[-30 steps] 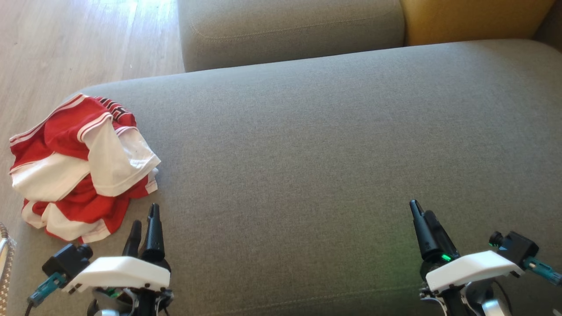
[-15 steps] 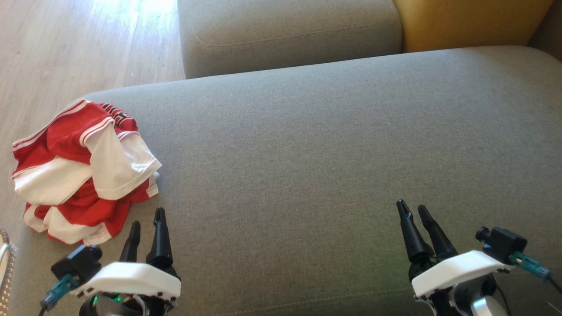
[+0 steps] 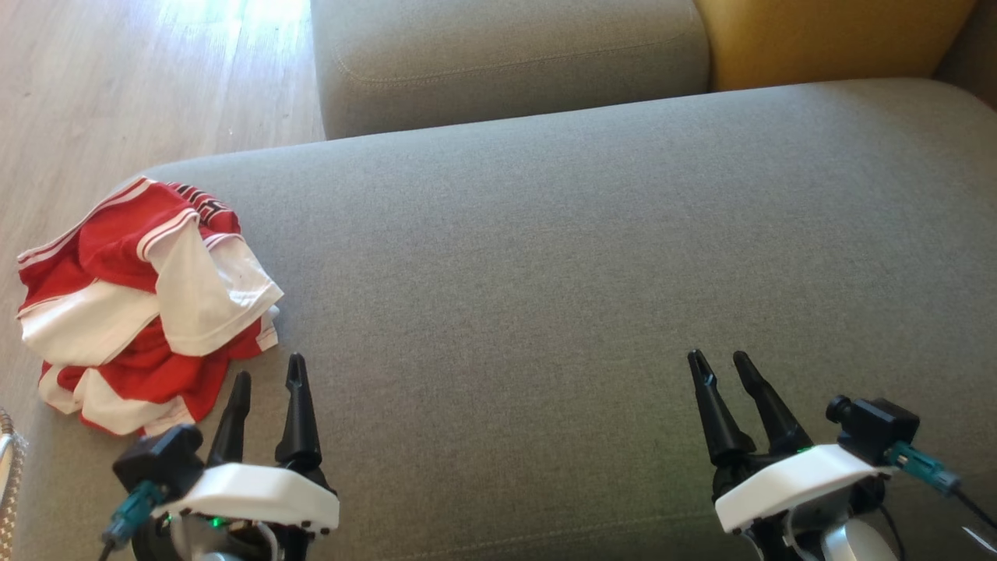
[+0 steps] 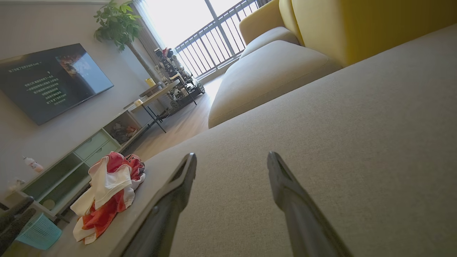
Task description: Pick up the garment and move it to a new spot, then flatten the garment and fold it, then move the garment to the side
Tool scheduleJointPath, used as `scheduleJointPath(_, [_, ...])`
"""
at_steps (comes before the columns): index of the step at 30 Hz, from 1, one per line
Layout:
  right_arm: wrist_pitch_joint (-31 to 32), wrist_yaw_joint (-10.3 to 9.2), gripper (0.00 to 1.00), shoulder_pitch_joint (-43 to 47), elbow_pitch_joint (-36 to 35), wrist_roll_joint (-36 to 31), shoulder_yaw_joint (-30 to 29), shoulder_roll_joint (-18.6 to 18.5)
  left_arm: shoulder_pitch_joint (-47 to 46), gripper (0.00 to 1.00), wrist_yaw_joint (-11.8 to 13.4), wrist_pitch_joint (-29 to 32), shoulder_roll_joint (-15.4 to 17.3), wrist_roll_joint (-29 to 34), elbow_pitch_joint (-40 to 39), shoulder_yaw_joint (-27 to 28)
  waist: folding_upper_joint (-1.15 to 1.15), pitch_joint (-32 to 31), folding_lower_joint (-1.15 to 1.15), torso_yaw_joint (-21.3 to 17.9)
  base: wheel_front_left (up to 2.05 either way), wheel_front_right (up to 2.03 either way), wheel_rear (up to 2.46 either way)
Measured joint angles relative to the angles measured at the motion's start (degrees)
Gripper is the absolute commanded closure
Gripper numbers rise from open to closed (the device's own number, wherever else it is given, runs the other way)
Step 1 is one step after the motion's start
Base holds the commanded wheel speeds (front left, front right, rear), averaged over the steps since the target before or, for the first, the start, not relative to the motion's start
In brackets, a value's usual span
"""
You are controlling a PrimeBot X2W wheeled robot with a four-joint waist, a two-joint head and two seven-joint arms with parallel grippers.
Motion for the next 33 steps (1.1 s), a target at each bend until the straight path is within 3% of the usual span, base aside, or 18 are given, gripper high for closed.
scheduleJointPath(18, [-2.9, 0.0, 0.0, 0.0, -1.6, -12.8, 1.4, -0.1, 0.2, 0.0, 0.5, -3.0, 0.8, 12.1, -2.2, -3.6, 0.0, 0.1, 0.0, -0.1, 0.0, 0.0, 0.0])
scheduleJointPath(33, [-5.6, 0.0, 0.0, 0.0, -1.9, -23.9, 0.9, -0.2, 2.2, 0.0, -1.1, -5.5, 0.0, 21.6, -0.5, -4.0, 0.0, -0.4, 0.0, -0.4, 0.0, 0.0, 0.0])
